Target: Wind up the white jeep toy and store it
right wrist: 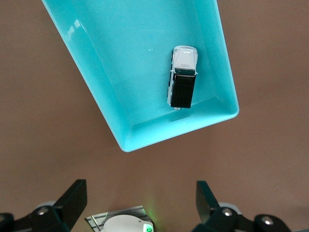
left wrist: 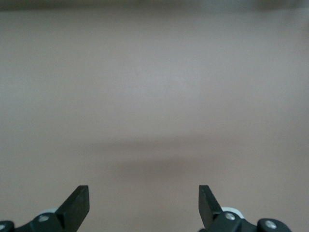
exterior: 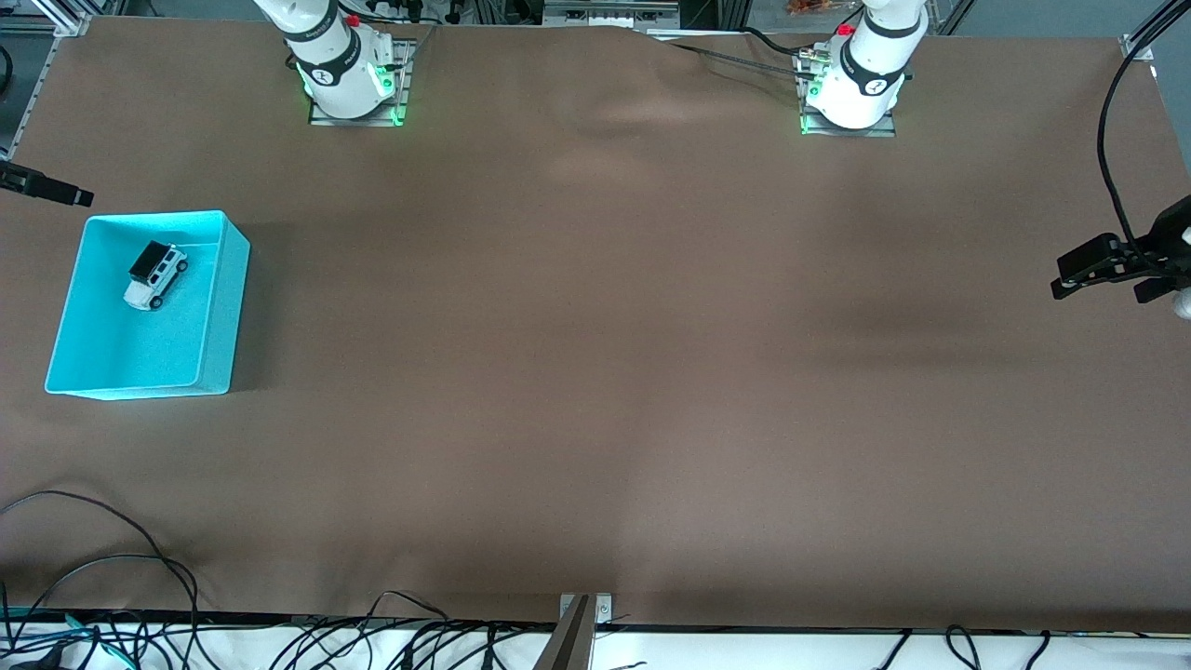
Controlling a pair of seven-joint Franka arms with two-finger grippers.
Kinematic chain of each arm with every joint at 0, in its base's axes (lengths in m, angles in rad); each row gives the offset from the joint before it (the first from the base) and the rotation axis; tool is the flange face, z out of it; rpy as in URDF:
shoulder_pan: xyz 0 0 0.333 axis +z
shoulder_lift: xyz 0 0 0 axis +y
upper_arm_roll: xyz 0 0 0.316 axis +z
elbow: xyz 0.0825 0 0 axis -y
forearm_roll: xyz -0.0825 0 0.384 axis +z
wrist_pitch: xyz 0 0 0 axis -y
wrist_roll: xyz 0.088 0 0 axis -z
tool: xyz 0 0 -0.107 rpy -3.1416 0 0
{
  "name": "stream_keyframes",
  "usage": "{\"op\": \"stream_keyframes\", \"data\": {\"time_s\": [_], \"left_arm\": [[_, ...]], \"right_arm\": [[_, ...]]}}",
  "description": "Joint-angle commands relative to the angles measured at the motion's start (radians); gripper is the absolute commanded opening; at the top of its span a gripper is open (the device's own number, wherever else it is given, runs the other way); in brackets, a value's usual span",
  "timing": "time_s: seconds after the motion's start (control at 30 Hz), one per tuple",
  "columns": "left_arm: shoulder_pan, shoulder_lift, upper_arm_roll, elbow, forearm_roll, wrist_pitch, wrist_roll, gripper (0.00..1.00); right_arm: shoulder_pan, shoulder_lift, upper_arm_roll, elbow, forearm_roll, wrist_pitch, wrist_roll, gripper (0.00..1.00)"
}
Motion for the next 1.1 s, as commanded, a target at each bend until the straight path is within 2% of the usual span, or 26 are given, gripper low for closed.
{"op": "stream_keyframes", "data": {"time_s": [0.0, 0.1, 0.3, 0.43, 0.53, 0.73, 0.83, 1.07], "left_arm": [[0.010, -0.006, 0.004, 0.033, -0.055, -0.029, 0.019, 1.00], [0.004, -0.011, 0.010, 0.035, -0.052, -0.037, 0.019, 1.00], [-0.027, -0.034, 0.039, 0.032, -0.056, -0.063, 0.015, 1.00], [-0.114, -0.060, 0.135, 0.024, -0.056, -0.107, 0.012, 1.00], [-0.172, -0.066, 0.195, 0.019, -0.052, -0.111, 0.013, 1.00], [-0.304, -0.074, 0.327, 0.018, -0.050, -0.111, 0.016, 1.00], [-0.333, -0.080, 0.349, 0.009, -0.052, -0.111, 0.018, 1.00], [-0.332, -0.080, 0.344, 0.004, -0.053, -0.111, 0.016, 1.00]], "right_arm": [[0.009, -0.079, 0.012, -0.009, 0.023, -0.038, 0.008, 1.00], [0.020, -0.103, 0.010, -0.006, 0.077, -0.063, 0.011, 1.00], [0.030, -0.120, 0.009, 0.052, 0.117, -0.150, 0.019, 1.00], [0.082, -0.108, 0.001, 0.114, 0.132, -0.167, 0.037, 1.00], [0.145, -0.108, -0.027, 0.126, 0.125, -0.161, 0.138, 1.00], [0.236, -0.108, -0.045, 0.152, 0.128, -0.170, 0.173, 1.00], [0.270, -0.110, -0.045, 0.155, 0.131, -0.176, 0.175, 1.00], [0.340, -0.108, -0.042, 0.173, 0.128, -0.181, 0.169, 1.00]]}}
